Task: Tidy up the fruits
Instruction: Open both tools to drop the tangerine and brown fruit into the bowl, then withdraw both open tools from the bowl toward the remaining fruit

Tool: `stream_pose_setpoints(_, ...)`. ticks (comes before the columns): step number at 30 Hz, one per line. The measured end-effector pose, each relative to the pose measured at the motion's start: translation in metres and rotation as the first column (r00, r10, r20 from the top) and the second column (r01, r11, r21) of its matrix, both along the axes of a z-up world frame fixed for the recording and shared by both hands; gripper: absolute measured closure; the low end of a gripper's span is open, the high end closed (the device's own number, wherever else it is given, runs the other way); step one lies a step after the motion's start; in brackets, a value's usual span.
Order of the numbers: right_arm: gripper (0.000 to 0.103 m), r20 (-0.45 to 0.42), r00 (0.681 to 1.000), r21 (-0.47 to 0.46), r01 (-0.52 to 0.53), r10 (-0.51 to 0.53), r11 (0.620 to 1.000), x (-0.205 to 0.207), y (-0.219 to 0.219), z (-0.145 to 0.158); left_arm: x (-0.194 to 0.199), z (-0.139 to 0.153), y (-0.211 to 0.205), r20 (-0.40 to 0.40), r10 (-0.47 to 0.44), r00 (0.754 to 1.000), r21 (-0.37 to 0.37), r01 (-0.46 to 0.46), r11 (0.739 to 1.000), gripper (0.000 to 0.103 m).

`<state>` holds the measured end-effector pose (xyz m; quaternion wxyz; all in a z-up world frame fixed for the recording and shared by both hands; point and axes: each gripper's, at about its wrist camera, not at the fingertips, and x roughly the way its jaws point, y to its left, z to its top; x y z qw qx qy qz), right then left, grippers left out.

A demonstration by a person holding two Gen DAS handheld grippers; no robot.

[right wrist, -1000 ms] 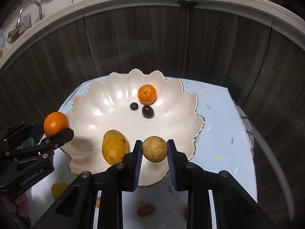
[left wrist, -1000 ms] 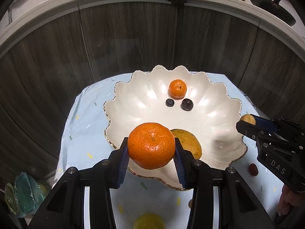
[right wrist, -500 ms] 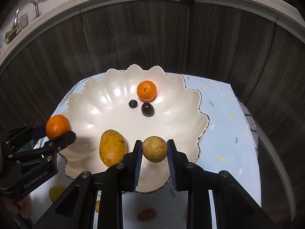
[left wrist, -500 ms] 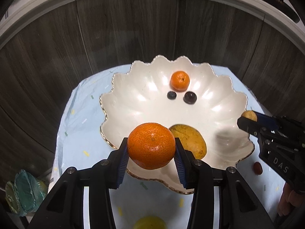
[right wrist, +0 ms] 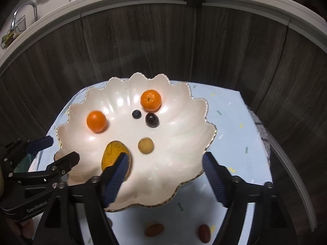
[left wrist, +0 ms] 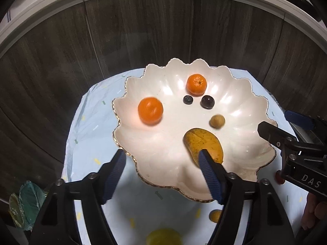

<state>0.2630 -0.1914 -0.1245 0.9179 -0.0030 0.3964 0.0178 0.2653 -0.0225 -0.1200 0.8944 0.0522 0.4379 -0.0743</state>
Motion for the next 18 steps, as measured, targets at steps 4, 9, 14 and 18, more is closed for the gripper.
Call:
stream_pose_setpoints(4, 0.022, 0.007, 1.000, 0.002, 0.005, -0.005, 1.000, -0.002, -0.001, 0.004, -0.003, 0.006, 0.001, 0.016, 0.010, 1.000, 0.002, -0.010, 1.000, 0.017)
stream_pose_setpoints(9, 0.020, 0.019, 1.000, 0.006, 0.016, -0.016, 1.000, -0.007, -0.002, 0.010, -0.009, 0.013, 0.002, 0.028, 0.019, 0.999, 0.005, -0.019, 1.000, 0.011)
stream_pose_setpoints(14, 0.020, 0.036, 0.999, 0.003, 0.027, -0.027, 1.000, -0.014, -0.003, 0.016, -0.016, 0.022, 0.003, 0.045, 0.022, 0.999, 0.005, -0.022, 1.000, 0.011)
stream_pose_setpoints(18, 0.020, 0.055, 0.998, 0.008, 0.035, -0.035, 0.999, -0.020, -0.004, 0.024, -0.023, 0.031, 0.003, 0.060, 0.018, 0.998, 0.004, -0.018, 1.000, 0.011)
